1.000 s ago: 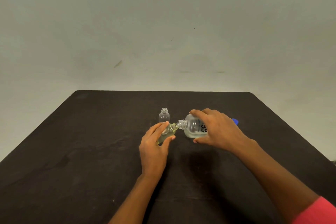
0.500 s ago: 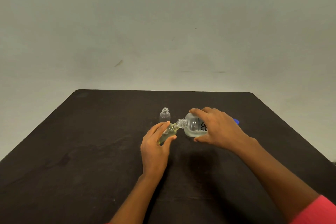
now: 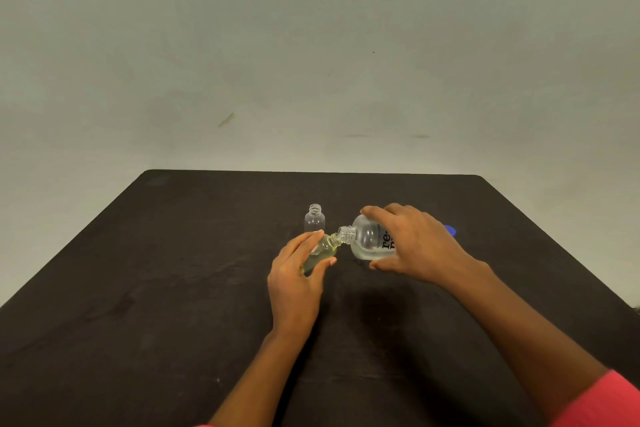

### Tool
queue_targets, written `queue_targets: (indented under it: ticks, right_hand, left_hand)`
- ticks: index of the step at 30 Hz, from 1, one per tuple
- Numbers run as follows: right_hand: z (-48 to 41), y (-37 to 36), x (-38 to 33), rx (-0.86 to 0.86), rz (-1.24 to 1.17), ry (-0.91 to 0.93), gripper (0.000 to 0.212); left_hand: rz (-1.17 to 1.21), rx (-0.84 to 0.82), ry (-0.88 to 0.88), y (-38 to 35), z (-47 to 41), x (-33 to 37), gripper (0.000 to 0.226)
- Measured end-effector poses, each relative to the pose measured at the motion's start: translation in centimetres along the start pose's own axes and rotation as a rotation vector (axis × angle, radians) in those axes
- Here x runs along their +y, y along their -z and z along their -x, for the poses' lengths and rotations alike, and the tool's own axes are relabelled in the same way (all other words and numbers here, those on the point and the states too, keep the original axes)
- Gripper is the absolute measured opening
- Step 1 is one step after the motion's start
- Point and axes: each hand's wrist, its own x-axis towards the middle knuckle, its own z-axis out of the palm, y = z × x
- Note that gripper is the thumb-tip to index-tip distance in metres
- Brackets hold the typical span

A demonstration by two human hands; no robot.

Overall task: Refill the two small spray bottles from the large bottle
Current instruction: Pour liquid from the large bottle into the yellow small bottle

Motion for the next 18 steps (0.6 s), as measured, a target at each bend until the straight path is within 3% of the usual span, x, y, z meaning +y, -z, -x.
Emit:
queue_targets:
  ticks: [18]
  right_hand:
    - [0.02, 0.16, -0.06, -0.013, 0.012, 0.002, 0.082]
  left_hand:
    - [-0.035, -0.008, -0.009, 0.1, -0.03, 0.14, 0.05]
